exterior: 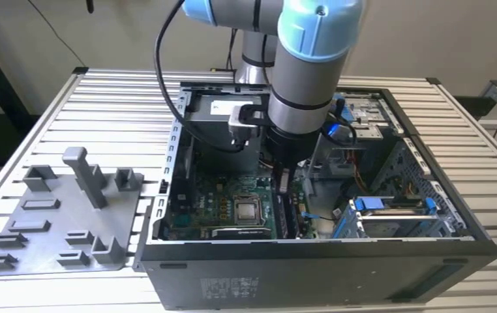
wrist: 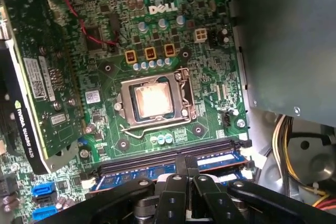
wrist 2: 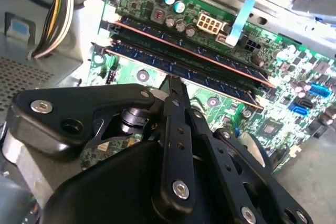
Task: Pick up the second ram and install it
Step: 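Press down the second ram until it locks into place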
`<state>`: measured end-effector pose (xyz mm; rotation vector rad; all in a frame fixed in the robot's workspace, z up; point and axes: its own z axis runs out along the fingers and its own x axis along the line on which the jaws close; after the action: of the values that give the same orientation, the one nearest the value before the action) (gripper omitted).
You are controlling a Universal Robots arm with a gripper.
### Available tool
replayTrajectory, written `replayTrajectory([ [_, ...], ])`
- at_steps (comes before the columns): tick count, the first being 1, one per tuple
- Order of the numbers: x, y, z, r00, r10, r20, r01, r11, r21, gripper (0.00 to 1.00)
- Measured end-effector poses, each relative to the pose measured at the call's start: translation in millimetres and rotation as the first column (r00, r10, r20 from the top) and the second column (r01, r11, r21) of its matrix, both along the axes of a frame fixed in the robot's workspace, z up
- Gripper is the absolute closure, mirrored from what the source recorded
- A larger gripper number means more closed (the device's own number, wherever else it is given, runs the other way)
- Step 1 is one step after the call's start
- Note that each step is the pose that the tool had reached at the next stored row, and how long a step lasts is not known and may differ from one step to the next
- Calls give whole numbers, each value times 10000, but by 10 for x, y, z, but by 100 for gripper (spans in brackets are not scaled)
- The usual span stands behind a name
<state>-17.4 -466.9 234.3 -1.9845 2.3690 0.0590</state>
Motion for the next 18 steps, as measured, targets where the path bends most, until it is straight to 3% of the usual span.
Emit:
replayTrajectory([
  [3,1,0,-2,9998,215,2,-215,9998,3,89],
  [9,53,-3,-4,9998,219,1,-219,9998,4,89],
  [18,88,-114,-14,9998,220,-8,-220,9998,5,89],
])
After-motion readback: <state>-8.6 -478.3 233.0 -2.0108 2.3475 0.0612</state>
